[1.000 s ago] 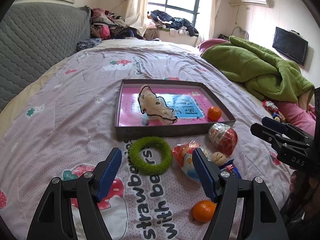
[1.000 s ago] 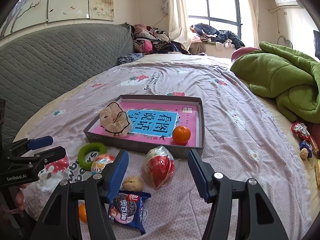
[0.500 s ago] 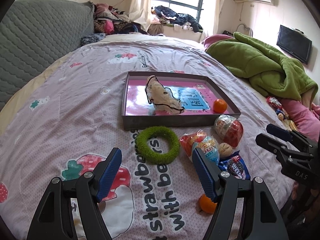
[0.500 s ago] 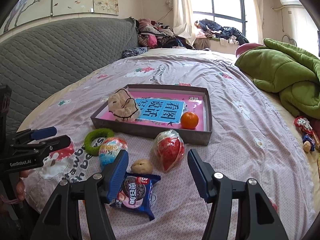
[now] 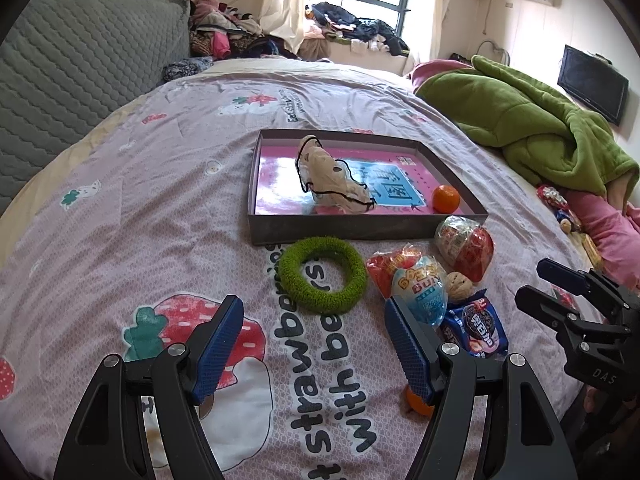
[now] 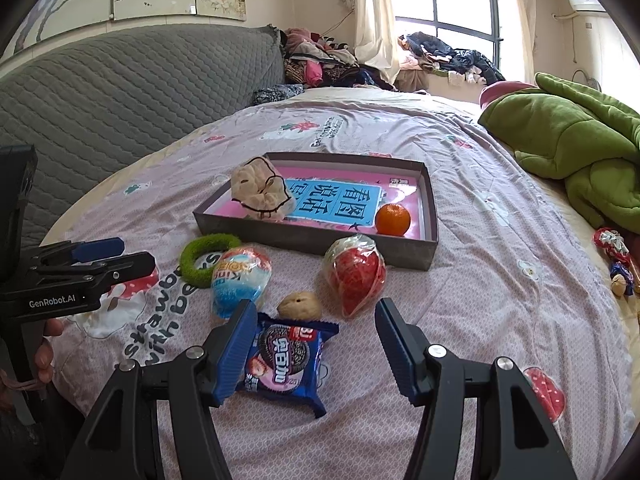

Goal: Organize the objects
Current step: 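Withdraw both tools from the tray back toward the remaining items, then grasp the blue cookie pack with the right tool while the left tool grasps an orange, then lift the cookie pack with the right tool while the left tool lifts the orange toward the tray, then carry the blue cookie pack and the orange over the grey tray with both tools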

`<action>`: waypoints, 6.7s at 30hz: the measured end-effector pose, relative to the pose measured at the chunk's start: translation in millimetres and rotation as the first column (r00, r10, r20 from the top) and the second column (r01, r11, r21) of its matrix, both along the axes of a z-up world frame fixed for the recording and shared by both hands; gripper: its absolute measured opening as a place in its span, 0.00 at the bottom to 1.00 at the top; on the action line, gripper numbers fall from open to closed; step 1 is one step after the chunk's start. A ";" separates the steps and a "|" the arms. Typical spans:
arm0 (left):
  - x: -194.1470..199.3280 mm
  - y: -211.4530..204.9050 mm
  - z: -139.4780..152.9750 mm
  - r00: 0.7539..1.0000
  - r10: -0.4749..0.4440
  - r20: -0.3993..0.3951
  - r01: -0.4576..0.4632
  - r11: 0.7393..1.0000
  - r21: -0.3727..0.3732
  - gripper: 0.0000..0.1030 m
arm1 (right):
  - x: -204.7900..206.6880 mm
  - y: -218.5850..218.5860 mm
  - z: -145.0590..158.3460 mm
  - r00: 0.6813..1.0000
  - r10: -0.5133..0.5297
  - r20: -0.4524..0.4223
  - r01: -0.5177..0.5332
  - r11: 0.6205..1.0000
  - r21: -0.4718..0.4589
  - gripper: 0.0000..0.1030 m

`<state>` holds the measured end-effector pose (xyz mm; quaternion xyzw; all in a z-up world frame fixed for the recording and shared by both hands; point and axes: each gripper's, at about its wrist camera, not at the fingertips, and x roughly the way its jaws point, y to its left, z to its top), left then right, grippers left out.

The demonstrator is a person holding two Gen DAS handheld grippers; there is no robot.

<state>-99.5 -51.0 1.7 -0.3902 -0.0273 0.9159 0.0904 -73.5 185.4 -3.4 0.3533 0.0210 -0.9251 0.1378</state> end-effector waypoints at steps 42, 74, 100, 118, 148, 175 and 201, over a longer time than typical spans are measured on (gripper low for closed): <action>60.9 77.1 -37.9 0.957 -0.282 0.067 0.286 0.956 -0.068 0.72 | 3.3 -14.6 -22.8 0.994 0.043 0.100 -0.042 0.999 -0.004 0.59; 37.4 70.2 -58.5 0.970 -0.223 0.093 0.227 0.974 -0.027 0.60 | -16.6 -24.4 -52.4 0.977 0.016 0.215 -0.014 1.000 -0.014 0.59; 39.0 66.6 -54.8 0.969 -0.240 0.061 0.241 0.970 -0.015 0.38 | -10.0 -10.1 -50.1 0.979 0.041 0.199 -0.034 0.999 -0.039 0.51; 35.3 47.3 -29.3 0.985 -0.175 -0.007 0.175 0.985 0.001 0.38 | -2.7 -1.1 -27.0 0.994 0.019 0.103 -0.016 1.000 -0.026 0.51; -25.5 44.7 27.0 0.982 -0.152 -0.111 0.157 0.987 0.037 0.38 | -34.1 -3.5 17.8 1.000 0.012 -0.027 -0.012 1.000 -0.004 0.51; -65.8 30.0 52.7 0.975 -0.134 -0.176 0.137 0.991 0.005 0.38 | -74.7 -14.5 51.0 0.993 0.036 -0.115 -0.034 0.999 0.022 0.51; -127.0 23.8 55.1 0.974 -0.111 -0.198 0.107 0.994 -0.028 0.38 | -131.2 -26.6 63.2 0.983 0.058 -0.175 -0.051 0.998 0.046 0.51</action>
